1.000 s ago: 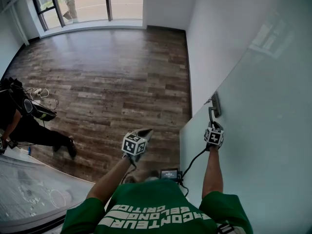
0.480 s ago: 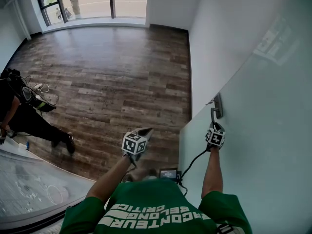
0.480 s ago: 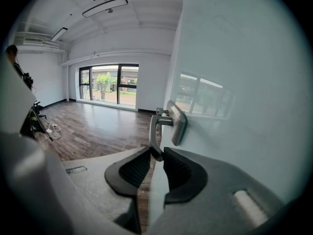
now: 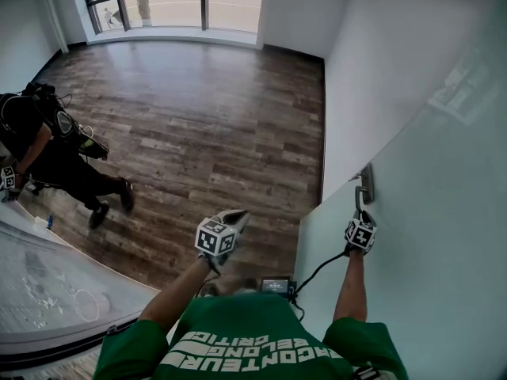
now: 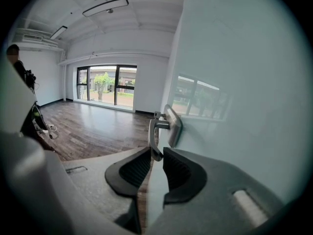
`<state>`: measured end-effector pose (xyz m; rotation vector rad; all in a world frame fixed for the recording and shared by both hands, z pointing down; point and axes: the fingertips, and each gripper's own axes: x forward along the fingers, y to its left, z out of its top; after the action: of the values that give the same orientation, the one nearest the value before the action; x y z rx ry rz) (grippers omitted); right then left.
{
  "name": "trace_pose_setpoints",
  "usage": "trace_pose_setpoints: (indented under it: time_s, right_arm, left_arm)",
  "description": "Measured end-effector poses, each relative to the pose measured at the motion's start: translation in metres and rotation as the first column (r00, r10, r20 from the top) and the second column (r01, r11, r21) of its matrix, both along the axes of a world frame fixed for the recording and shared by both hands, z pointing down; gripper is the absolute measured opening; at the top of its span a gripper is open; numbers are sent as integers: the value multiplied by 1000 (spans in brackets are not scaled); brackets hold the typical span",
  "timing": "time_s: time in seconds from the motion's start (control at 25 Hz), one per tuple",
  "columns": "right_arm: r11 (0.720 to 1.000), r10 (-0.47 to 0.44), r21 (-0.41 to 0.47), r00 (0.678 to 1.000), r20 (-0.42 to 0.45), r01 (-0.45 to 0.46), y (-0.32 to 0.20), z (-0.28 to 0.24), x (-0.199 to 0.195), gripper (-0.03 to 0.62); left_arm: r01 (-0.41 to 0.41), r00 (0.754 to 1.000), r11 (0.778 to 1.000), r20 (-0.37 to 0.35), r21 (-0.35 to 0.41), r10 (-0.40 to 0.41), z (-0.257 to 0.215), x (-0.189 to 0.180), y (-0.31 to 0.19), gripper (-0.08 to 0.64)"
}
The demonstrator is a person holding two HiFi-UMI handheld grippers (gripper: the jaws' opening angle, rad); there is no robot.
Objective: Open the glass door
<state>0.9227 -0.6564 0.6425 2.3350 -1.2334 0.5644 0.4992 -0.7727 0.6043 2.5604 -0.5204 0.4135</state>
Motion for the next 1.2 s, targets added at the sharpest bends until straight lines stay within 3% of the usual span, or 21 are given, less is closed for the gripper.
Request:
trace_pose_setpoints:
  time_s: [0.16,0.28,0.4,0.6,0.88,0.96,1.2]
  right_arm:
    - [997,-38,67,999,-13,38,-4,-22,-23,27]
    - [985,-143,91,989,-32,145,-23,-41,-61,-6]
    - [954,-268,124,962,-51,272,-50,-66,-112,-6]
    - [862,-453,217,888,-78,458,-82,-108,-209,-6]
    - [670,-678,347,731,-77,657,-104,-168,-337,-6]
    - [640,-706,362,704,-70,678,-101,-178,-362,-6]
    - [596,-764,365,645,-14,715,-85,-168,-409,-6]
  left_arm:
    - [59,998,998,-12,23,-59,-7,-28,-7,17]
    - [86,996,993,8,83,-87,-16,-52,-9,17]
    - [116,993,984,7,133,-118,-33,-74,-9,17]
    - [185,983,967,-37,173,-182,-62,-109,-12,17]
    - [311,949,928,-114,205,-293,-109,-165,-20,17]
    - [337,940,917,-134,213,-314,-120,-180,-18,17]
    - [371,924,906,-173,201,-340,-129,-199,-8,17]
